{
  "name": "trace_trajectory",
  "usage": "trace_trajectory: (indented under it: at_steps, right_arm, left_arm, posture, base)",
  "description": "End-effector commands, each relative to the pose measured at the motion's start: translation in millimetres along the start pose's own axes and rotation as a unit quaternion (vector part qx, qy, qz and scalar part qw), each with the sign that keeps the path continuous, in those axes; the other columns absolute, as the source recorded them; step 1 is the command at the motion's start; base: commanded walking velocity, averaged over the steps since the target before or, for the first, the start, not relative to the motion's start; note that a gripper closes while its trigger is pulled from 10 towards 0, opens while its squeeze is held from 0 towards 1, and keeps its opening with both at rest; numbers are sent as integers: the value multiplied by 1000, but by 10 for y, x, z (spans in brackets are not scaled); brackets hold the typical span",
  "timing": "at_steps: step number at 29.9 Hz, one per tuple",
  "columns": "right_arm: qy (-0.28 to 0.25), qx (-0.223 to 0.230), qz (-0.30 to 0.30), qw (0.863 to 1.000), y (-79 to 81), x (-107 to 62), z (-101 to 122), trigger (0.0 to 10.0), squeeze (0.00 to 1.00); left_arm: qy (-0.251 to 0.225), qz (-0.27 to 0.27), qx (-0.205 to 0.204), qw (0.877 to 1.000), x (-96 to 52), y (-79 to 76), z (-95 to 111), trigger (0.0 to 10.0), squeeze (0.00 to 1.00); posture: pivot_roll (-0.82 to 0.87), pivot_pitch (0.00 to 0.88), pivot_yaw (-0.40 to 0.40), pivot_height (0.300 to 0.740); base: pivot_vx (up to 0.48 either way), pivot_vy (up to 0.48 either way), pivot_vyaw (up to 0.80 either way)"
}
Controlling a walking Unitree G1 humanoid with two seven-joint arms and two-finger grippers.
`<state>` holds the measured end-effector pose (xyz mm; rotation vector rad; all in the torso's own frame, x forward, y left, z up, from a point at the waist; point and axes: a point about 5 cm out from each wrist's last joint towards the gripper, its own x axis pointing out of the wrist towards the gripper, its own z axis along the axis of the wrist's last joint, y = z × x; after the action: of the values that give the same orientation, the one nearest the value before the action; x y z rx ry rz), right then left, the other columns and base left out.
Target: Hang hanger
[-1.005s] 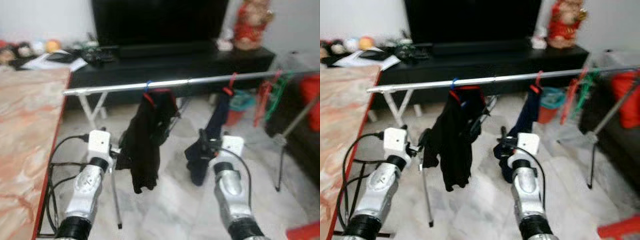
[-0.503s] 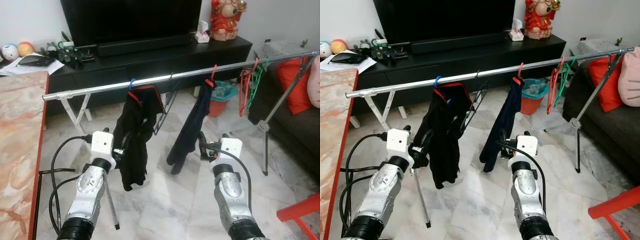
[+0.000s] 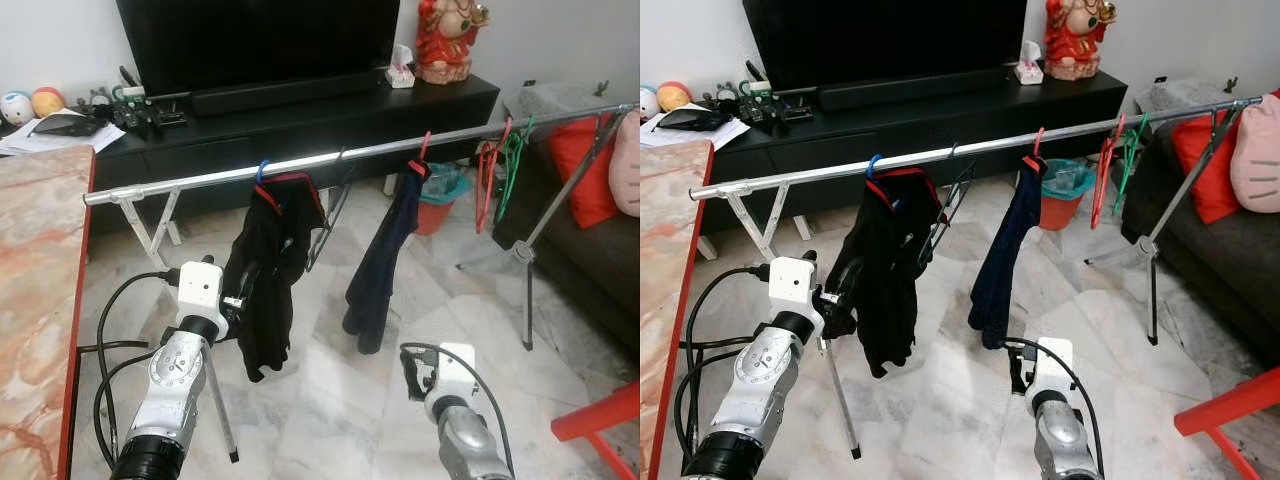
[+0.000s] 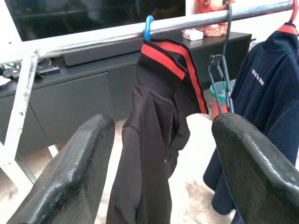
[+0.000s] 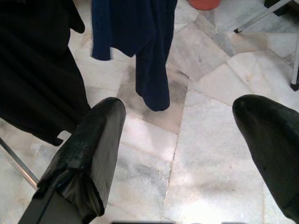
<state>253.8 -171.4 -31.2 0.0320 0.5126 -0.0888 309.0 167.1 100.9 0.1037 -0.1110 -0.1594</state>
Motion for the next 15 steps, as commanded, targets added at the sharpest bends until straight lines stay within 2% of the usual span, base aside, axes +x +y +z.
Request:
trace_trajectory:
  at_steps: [1,4,6,15]
  right_arm:
    - [37,-7,6,999,14,-31,-136,10000,0]
    - [79,-8,14,997,35,-86,-300,10000,0]
    - [88,-6,16,996,40,-101,-338,10000,0]
    - [96,-7,18,995,37,-104,-359,10000,0]
  left_arm:
    - [9,4,-2,1000,-33,21,-27,10000,0]
    - [11,4,-2,1000,-22,8,-28,10000,0]
    - [9,5,-1,1000,-12,5,-15,10000,0]
    - [8,7,1,1000,-23,26,-12,10000,0]
  posture:
    - [11,0,7,740]
    - [16,0,5,740]
    - [21,0,2,740]
    - [23,0,-1,740]
  base:
    - [0,0,0]
    - [161,0,0]
    - [244,0,0]
    - [246,0,0]
